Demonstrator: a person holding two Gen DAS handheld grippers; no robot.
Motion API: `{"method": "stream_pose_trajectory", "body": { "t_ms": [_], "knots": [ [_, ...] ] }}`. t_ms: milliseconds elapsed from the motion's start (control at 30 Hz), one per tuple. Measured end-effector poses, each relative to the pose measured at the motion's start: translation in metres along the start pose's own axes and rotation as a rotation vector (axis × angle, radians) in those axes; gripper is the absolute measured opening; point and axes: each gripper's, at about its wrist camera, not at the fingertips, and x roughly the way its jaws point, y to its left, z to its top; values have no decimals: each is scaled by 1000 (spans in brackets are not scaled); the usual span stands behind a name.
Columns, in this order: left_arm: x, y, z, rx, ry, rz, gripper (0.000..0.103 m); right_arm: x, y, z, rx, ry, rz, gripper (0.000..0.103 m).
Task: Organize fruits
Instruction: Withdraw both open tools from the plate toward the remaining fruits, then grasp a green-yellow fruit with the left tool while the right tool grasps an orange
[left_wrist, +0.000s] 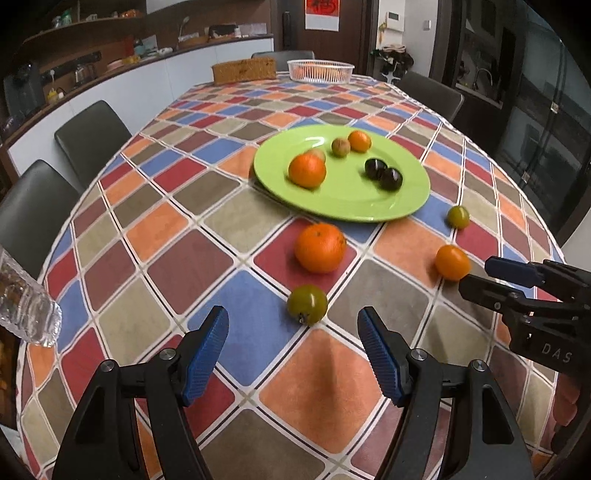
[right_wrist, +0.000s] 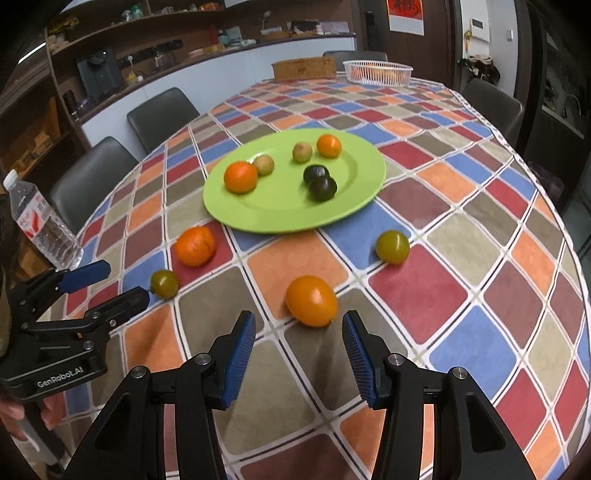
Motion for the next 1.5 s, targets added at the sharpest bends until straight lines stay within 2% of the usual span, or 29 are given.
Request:
{"method": "stream_pose_trajectory", "body": {
  "t_ms": [233, 300, 500, 667, 833, 1167, 1500],
  "knots": [
    [15, -1, 0, 8, 17, -13, 71, 13, -2, 0, -8, 24, -5, 50],
    [19, -1, 1, 13, 17, -17, 68, 15, -3, 1, -10, 25, -8, 50],
    [31, 1, 5, 6, 36, -37, 52, 23, -3, 4, -23, 30, -15, 49],
    [35, 2, 6, -8, 45, -58, 36, 27, 0, 5, -42, 31, -13, 43],
    [36, 0, 8, -5, 46, -68, 28, 31, -1, 7, -42, 33, -8, 37],
    [26, -2, 8, -2, 16, -80, 27, 24, 1, 7, -44, 5, 6, 35],
    [-8, -10, 12, 3, -57, -104, 27, -3, 8, 11, -59, -54, 32, 35]
  ]
}}
